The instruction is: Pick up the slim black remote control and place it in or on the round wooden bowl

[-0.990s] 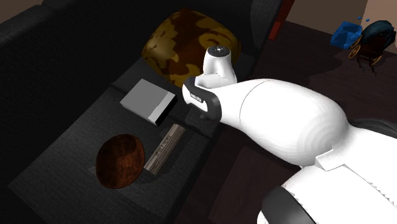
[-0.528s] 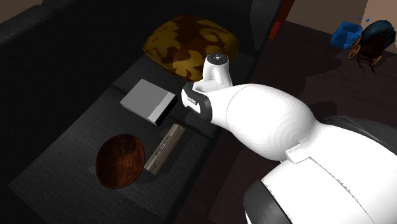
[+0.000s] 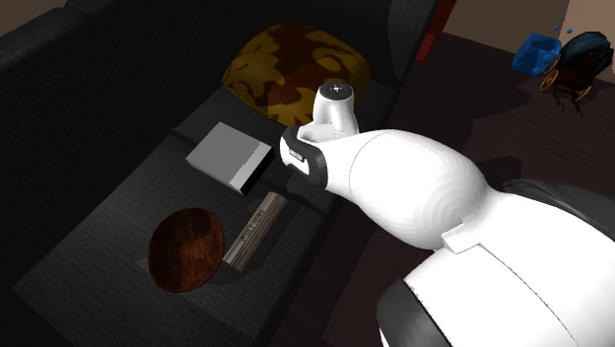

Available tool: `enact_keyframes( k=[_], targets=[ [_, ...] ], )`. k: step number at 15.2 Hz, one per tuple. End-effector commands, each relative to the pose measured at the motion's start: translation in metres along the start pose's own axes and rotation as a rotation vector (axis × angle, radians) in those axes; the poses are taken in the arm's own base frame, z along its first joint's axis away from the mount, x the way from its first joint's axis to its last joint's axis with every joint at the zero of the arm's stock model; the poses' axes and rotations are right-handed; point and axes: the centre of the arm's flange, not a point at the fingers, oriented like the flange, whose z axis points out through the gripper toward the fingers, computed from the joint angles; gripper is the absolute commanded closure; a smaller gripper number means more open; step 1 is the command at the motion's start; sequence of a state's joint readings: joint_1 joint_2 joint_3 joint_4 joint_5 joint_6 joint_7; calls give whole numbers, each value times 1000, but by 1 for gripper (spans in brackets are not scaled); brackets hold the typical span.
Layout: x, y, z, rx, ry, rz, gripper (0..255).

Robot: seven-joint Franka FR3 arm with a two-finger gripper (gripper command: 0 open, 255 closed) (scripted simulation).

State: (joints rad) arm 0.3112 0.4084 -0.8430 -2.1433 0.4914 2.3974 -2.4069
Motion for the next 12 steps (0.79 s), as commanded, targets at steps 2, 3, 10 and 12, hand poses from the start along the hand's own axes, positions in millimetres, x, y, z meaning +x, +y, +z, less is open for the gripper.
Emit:
enact_keyframes(
  k=[2, 3, 10, 12],
  targets=[
    [0, -4, 4, 16, 7, 4, 255],
    [0, -4, 3, 16, 7, 4, 255],
    [-1, -4, -6, 16, 7, 4, 255],
    [-1, -4, -16, 16, 7, 4, 255]
  ],
)
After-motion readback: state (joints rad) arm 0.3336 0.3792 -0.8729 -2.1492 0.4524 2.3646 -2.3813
